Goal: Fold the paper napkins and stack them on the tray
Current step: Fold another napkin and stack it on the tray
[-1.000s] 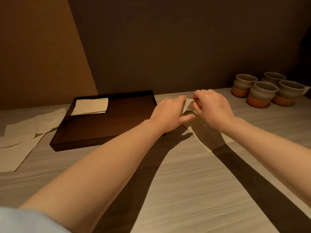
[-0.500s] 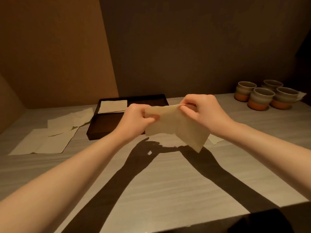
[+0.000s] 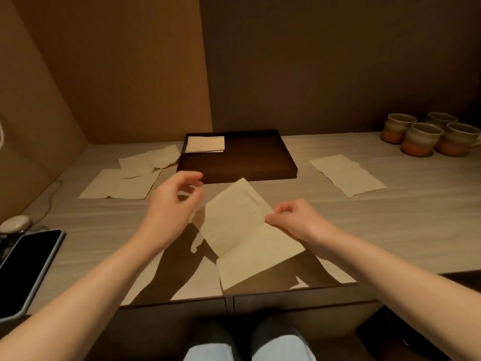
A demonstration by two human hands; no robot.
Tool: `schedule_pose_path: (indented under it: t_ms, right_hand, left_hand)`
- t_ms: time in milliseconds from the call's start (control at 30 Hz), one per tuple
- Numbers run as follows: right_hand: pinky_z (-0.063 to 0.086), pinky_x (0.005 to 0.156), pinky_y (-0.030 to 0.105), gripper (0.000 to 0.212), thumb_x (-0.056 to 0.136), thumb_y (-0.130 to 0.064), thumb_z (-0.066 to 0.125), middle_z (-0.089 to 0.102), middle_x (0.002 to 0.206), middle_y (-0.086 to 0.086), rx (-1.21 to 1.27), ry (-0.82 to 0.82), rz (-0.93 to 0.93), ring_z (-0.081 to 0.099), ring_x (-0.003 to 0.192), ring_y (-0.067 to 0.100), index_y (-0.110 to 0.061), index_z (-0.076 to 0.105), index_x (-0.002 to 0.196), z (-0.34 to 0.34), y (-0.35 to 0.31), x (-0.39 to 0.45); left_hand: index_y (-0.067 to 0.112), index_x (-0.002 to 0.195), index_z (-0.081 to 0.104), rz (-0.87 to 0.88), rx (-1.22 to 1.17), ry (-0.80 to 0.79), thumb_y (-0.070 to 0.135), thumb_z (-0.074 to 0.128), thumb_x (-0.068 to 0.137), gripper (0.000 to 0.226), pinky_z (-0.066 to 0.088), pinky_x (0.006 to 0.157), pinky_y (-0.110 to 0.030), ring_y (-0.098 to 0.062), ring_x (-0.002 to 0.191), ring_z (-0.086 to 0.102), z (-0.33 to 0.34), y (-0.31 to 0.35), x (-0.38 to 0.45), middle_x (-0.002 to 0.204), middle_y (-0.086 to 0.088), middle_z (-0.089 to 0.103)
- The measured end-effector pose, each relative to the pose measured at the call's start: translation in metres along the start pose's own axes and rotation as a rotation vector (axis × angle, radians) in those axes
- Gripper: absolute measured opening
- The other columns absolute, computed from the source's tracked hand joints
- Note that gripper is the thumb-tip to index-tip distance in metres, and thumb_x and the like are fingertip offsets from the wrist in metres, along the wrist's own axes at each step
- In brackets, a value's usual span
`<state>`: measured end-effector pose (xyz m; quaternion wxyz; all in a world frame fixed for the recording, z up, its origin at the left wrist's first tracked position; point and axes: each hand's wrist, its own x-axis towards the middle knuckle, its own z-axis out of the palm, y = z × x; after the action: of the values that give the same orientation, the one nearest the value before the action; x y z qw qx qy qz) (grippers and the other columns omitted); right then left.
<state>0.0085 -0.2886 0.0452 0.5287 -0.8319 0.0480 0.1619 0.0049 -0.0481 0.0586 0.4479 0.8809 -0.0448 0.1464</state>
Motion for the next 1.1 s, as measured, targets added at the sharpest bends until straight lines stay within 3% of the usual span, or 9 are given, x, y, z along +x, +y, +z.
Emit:
schedule_pose_path:
  t_ms: [200, 433, 500, 600, 700, 800, 900, 1000, 1100]
  right_hand:
    - [0.054, 0.064, 0.035, 0.006, 0.089, -0.010, 0.062, 0.073, 0.087, 0.015, 0.042, 0.078, 0.091, 0.070, 0.076, 0.026, -0.006, 0.067, 0.088, 0.027, 0.035, -0.006]
    - [0.056, 0.074, 0.039, 0.010, 0.092, -0.017, 0.058, 0.073, 0.087, 0.009, -0.087, 0.097, 0.011, 0.070, 0.083, 0.026, -0.014, 0.068, 0.094, 0.020, 0.043, -0.014]
    - [0.059, 0.072, 0.037, 0.011, 0.094, -0.017, 0.056, 0.072, 0.086, 0.003, -0.263, 0.156, -0.106, 0.069, 0.079, 0.018, -0.020, 0.065, 0.099, 0.013, 0.048, -0.014]
    - [0.053, 0.083, 0.024, 0.031, 0.096, -0.019, 0.054, 0.064, 0.115, -0.004, -0.588, 0.173, -0.401, 0.059, 0.098, 0.005, -0.024, 0.054, 0.126, 0.003, 0.057, -0.020]
    - [0.039, 0.108, 0.026, 0.058, 0.093, -0.029, 0.051, 0.044, 0.144, -0.009, -0.880, -0.114, -0.696, 0.040, 0.129, 0.001, -0.028, 0.032, 0.148, -0.006, 0.065, -0.031]
    - [0.015, 0.120, 0.025, 0.078, 0.086, -0.034, 0.048, 0.023, 0.159, -0.008, -1.085, -0.328, -0.759, 0.015, 0.146, 0.002, -0.031, 0.012, 0.155, -0.013, 0.076, -0.040]
    - [0.003, 0.117, 0.017, 0.087, 0.083, -0.031, 0.054, 0.018, 0.161, -0.008, -1.149, -0.342, -0.815, 0.011, 0.146, 0.003, -0.030, 0.006, 0.156, -0.017, 0.085, -0.045]
    - [0.009, 0.114, 0.015, 0.084, 0.084, -0.025, 0.058, 0.028, 0.155, -0.007, -1.142, -0.329, -0.878, 0.021, 0.143, 0.007, -0.030, 0.013, 0.155, -0.015, 0.087, -0.045]
    - [0.024, 0.112, 0.018, 0.075, 0.089, -0.028, 0.056, 0.033, 0.151, -0.007, -1.088, -0.286, -0.899, 0.029, 0.137, 0.007, -0.028, 0.018, 0.154, -0.013, 0.090, -0.040]
  left_hand:
    - [0.035, 0.135, 0.044, 0.209, 0.289, -0.386, 0.067, 0.027, 0.087, 0.060, 0.034, 0.105, -0.024, 0.007, 0.124, 0.036, 0.019, -0.020, -0.071, 0.133, 0.019, 0.045]
    - [0.034, 0.151, 0.019, 0.375, 0.576, -0.618, 0.070, 0.028, 0.092, 0.069, -0.009, 0.114, -0.020, 0.004, 0.142, -0.004, 0.025, -0.041, -0.093, 0.158, 0.018, 0.013]
    - [0.035, 0.151, 0.012, 0.392, 0.615, -0.648, 0.070, 0.030, 0.091, 0.071, -0.016, 0.110, -0.019, 0.005, 0.141, -0.009, 0.024, -0.044, -0.094, 0.158, 0.019, 0.004]
    - [0.037, 0.151, 0.006, 0.437, 0.660, -0.665, 0.073, 0.031, 0.088, 0.077, -0.017, 0.112, -0.023, 0.005, 0.141, -0.014, 0.022, -0.051, -0.093, 0.158, 0.021, -0.003]
    - [0.038, 0.151, 0.003, 0.463, 0.687, -0.705, 0.075, 0.035, 0.086, 0.081, -0.016, 0.114, -0.029, 0.005, 0.140, -0.018, 0.021, -0.057, -0.091, 0.157, 0.022, -0.007]
    - [0.039, 0.151, 0.007, 0.526, 0.691, -0.698, 0.065, 0.043, 0.088, 0.077, -0.010, 0.116, -0.032, 0.004, 0.142, -0.013, 0.016, -0.064, -0.093, 0.156, 0.022, -0.004]
    - [0.035, 0.147, 0.027, 0.587, 0.633, -0.595, 0.048, 0.053, 0.090, 0.064, 0.007, 0.119, -0.036, 0.000, 0.144, 0.009, 0.013, -0.071, -0.096, 0.155, 0.017, 0.020]
    - [0.027, 0.133, 0.050, 0.614, 0.553, -0.470, 0.033, 0.057, 0.086, 0.047, 0.029, 0.114, -0.039, -0.006, 0.135, 0.038, 0.016, -0.070, -0.100, 0.140, 0.009, 0.051]
    - [0.023, 0.123, 0.058, 0.642, 0.515, -0.415, 0.029, 0.055, 0.087, 0.036, 0.030, 0.114, -0.036, -0.009, 0.123, 0.051, 0.022, -0.066, -0.100, 0.125, 0.006, 0.061]
